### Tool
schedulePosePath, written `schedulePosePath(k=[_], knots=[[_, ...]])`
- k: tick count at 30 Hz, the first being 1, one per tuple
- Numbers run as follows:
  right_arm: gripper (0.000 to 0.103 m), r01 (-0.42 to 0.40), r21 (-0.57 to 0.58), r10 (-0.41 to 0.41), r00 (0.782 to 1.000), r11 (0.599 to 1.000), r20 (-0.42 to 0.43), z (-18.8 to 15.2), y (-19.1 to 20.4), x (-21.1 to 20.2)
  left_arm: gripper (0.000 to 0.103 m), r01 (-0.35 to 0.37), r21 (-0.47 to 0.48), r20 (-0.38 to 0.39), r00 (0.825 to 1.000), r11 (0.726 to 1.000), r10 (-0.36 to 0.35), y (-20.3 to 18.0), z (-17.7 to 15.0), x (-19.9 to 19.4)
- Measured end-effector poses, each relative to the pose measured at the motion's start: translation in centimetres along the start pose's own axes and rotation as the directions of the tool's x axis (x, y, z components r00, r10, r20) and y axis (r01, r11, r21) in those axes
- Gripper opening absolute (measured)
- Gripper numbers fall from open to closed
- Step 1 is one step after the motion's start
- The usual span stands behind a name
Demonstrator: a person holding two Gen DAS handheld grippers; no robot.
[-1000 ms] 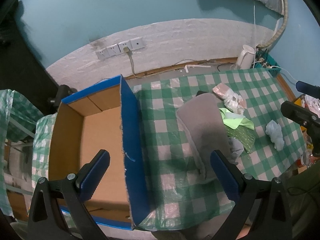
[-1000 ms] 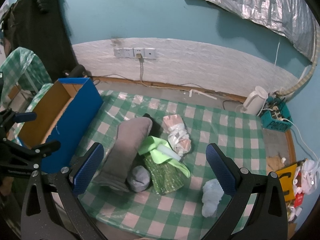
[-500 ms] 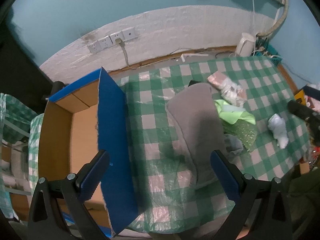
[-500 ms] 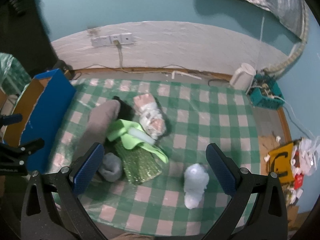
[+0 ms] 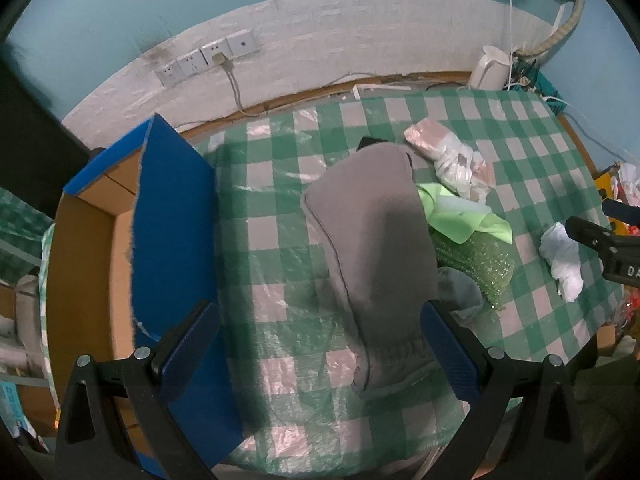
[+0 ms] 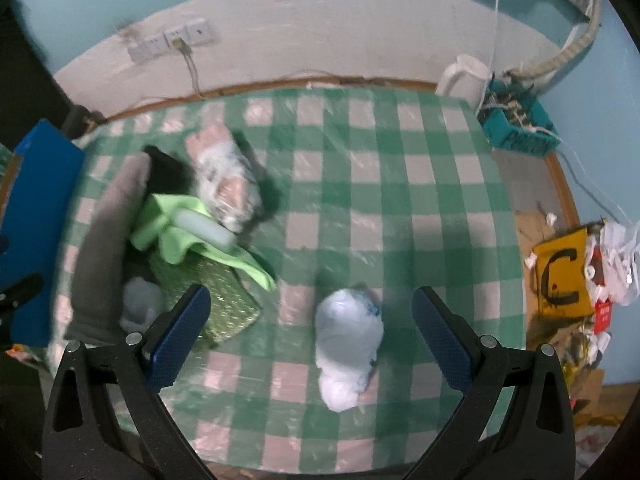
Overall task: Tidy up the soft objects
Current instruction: 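Grasp the grey plush pillow with the left tool while the right tool grasps the white wrapped bundle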
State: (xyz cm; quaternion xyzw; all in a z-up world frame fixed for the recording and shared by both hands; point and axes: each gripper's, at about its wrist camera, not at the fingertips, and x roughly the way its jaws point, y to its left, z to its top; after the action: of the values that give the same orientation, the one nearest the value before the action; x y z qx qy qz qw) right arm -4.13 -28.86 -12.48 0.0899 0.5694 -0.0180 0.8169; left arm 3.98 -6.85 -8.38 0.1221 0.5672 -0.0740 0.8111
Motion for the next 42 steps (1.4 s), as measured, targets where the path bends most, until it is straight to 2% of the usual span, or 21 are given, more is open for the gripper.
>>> schedulePosePath(k=[8, 13, 16, 20, 22, 24, 25, 32, 36, 42], knots=[[0.096, 0.034, 0.017, -0.032, 0.992, 0.999, -0.12, -1.3, -1.4, 4.1, 0.101, 0.019, -0.004, -0.054, 0.998, 1.0, -0.019, -0.6, 0.2, 2.0], [0.094, 0.039, 0.01, -0.037, 0.988, 0.999, -0.152, -2.1, -1.7, 5.4, 0.101, 0.031, -0.008, -0.072, 0.997, 0.999, -0.031, -1.2, 0.5, 2.9], [0.09, 0.037, 0.0, -0.036, 0.984, 0.999, -0.172, -2.5, -1.7, 6.1, 0.101, 0.028, 0.002, -0.08, 0.996, 1.0, -0.028, -1.6, 0.6, 3.4], [0.077, 0.036, -0.011, -0.037, 0.979, 0.999, -0.203, -2.9, -1.7, 7.1, 0.101, 0.036, -0.005, -0.088, 0.995, 0.999, -0.037, -1.7, 0.8, 3.7], [0.067, 0.031, -0.015, -0.034, 0.976, 0.999, -0.215, -3.0, -1.8, 7.5, 0.101, 0.037, -0.005, -0.088, 0.995, 0.999, -0.038, -1.7, 0.8, 3.7], [0.048, 0.037, -0.029, -0.042, 0.977, 0.999, -0.209, -3.0, -1.9, 7.7, 0.101, 0.038, -0.004, -0.089, 0.995, 0.999, -0.039, -1.7, 0.9, 3.8], [0.046, 0.029, -0.038, -0.036, 0.978, 0.999, -0.204, -2.8, -1.9, 7.8, 0.101, 0.04, -0.006, -0.09, 0.995, 0.999, -0.04, -1.8, 0.9, 3.9], [0.043, -0.016, -0.061, 0.007, 0.99, 0.998, -0.144, -1.5, -0.8, 7.1, 0.101, 0.043, -0.025, -0.097, 0.994, 0.999, -0.045, -2.2, 1.7, 4.4], [0.043, -0.031, -0.082, 0.02, 0.991, 0.996, -0.132, -0.9, 0.2, 7.0, 0.101, 0.086, -0.061, -0.106, 0.99, 0.994, -0.092, -2.5, 2.4, 4.8], [0.043, -0.049, -0.103, 0.037, 0.992, 0.993, -0.117, -0.3, 1.2, 6.3, 0.101, 0.053, -0.054, -0.136, 0.989, 0.997, -0.06, -3.3, 3.4, 6.9]])
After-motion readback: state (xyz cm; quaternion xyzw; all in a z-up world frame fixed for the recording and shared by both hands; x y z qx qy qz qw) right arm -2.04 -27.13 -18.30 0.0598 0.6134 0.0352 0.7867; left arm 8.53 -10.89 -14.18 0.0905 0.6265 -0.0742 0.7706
